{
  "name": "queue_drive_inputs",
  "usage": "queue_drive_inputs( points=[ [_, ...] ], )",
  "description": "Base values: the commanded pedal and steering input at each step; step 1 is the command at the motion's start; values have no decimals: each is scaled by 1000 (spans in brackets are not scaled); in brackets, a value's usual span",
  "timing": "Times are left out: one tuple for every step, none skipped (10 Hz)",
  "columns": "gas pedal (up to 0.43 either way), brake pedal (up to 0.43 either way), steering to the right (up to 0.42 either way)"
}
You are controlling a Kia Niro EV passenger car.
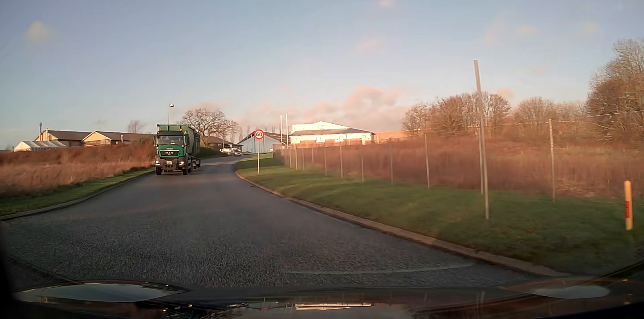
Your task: Follow the waypoints while adhering to traffic rules and regulations
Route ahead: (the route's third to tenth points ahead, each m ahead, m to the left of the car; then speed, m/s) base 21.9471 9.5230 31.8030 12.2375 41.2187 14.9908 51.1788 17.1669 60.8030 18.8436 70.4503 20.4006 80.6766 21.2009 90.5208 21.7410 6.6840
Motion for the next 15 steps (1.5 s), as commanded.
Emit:
queue_drive_inputs(
  points=[
    [319,0,-201],
    [319,0,-185],
    [331,0,-170],
    [350,0,-157],
    [350,0,-137],
    [350,0,-120],
    [350,0,-107],
    [358,0,-95],
    [390,0,-84],
    [390,0,-76],
    [390,0,-74],
    [390,0,-74],
    [390,0,-73],
    [390,0,-65],
    [390,0,-55]
  ],
)
